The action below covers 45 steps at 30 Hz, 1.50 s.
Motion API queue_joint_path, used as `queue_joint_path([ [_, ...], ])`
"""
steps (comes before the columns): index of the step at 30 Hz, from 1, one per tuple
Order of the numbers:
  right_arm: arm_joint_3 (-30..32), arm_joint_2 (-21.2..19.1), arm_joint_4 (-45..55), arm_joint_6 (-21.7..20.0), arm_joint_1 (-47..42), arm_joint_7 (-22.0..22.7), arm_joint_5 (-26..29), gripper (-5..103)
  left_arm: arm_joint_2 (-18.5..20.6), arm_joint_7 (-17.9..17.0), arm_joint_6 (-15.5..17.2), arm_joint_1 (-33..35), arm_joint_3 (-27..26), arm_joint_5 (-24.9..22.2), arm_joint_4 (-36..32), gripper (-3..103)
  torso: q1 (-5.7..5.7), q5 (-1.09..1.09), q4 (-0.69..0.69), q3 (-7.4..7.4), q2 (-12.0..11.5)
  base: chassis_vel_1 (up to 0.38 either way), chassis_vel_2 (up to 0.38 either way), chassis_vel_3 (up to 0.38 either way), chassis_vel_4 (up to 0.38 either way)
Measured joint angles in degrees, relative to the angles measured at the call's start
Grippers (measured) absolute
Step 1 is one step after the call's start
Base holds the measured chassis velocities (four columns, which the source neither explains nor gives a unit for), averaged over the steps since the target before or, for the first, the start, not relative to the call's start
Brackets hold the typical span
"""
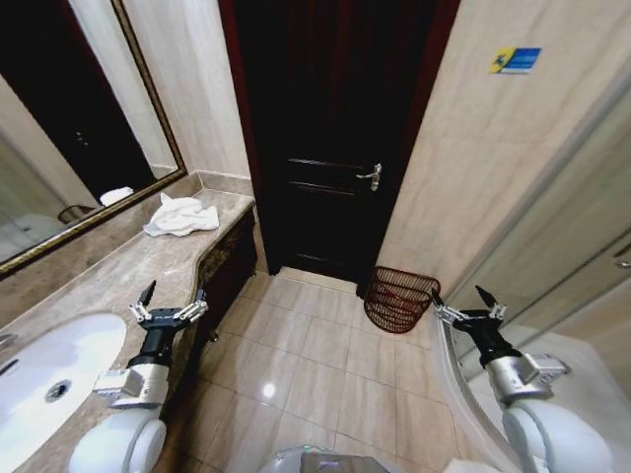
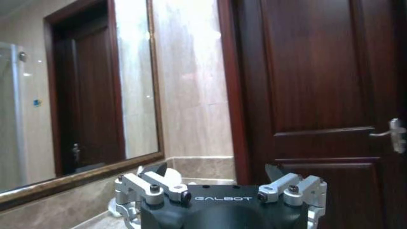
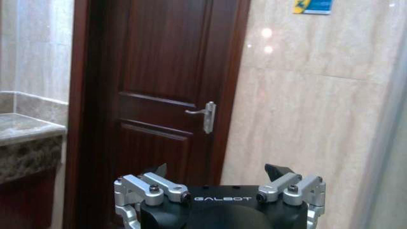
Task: Discard the used towel into the hamper.
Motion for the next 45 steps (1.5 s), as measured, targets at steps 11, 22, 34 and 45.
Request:
queue_joint_path([
  [11,-0.44,0.45,0.21,-0.04,0.0,-0.11,-0.55,100,0.12,0.14,-0.55,0.22,-0.12,0.01,0.34,100,0.0,-0.01,0.0,0.0,0.0,-0.019,0.138,0.139,-0.028],
  [22,-0.58,0.86,-0.07,0.05,-0.18,-0.38,-0.86,100,0.07,0.4,-1.11,0.26,-0.27,0.17,1.17,100,0.0,-0.01,0.0,0.0,0.0,-0.028,0.151,0.157,-0.033],
  [34,-1.34,1.36,-0.75,0.15,-0.08,-0.66,-1.74,100,0.16,0.19,-2.73,-0.43,0.07,1.11,2.74,100,0.0,-0.01,-0.01,0.0,0.0,-0.061,0.111,0.111,-0.067],
  [45,-1.49,1.22,-1.15,0.09,0.52,-0.76,-1.82,100,0.09,0.27,-3.66,-0.55,0.13,1.24,3.28,100,0.0,-0.01,0.0,0.0,0.0,-0.091,0.084,0.092,-0.083],
])
